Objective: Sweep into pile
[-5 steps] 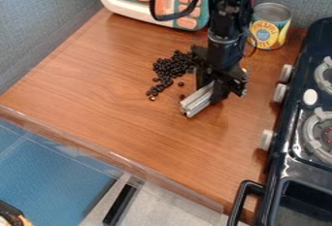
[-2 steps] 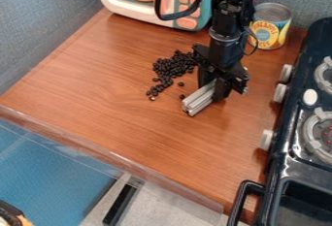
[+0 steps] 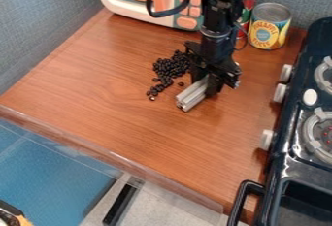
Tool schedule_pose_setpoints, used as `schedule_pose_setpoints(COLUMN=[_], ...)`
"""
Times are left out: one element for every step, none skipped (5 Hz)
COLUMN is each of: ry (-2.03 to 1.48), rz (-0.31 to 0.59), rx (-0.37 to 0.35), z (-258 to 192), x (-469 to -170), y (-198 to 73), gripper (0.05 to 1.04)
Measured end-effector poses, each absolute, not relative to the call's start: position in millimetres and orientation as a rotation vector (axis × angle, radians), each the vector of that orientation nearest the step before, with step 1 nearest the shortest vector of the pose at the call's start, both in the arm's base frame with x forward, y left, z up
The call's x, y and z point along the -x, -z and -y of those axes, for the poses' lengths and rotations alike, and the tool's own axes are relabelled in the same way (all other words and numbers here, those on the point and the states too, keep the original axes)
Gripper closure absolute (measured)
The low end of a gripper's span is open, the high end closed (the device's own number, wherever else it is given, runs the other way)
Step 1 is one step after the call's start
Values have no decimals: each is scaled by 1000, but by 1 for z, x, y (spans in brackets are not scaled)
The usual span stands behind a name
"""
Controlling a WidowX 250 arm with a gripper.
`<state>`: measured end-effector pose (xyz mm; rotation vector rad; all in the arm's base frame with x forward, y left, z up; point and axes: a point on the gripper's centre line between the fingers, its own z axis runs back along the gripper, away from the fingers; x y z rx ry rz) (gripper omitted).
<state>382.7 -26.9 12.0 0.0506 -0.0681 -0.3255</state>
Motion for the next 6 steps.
schedule_pose_setpoints(ry=[303,293,261,225,211,190], rz=[73,74,77,81,76,78], rx=[-59,-64,-69,-72,-72,-74], z=[18,14,4,-9,-15,-24], x=[-386,-388,-391,-394,-395,-395], y=[-12,-12,-12,-12,-12,-12], gripper=[698,698,698,698,698,698])
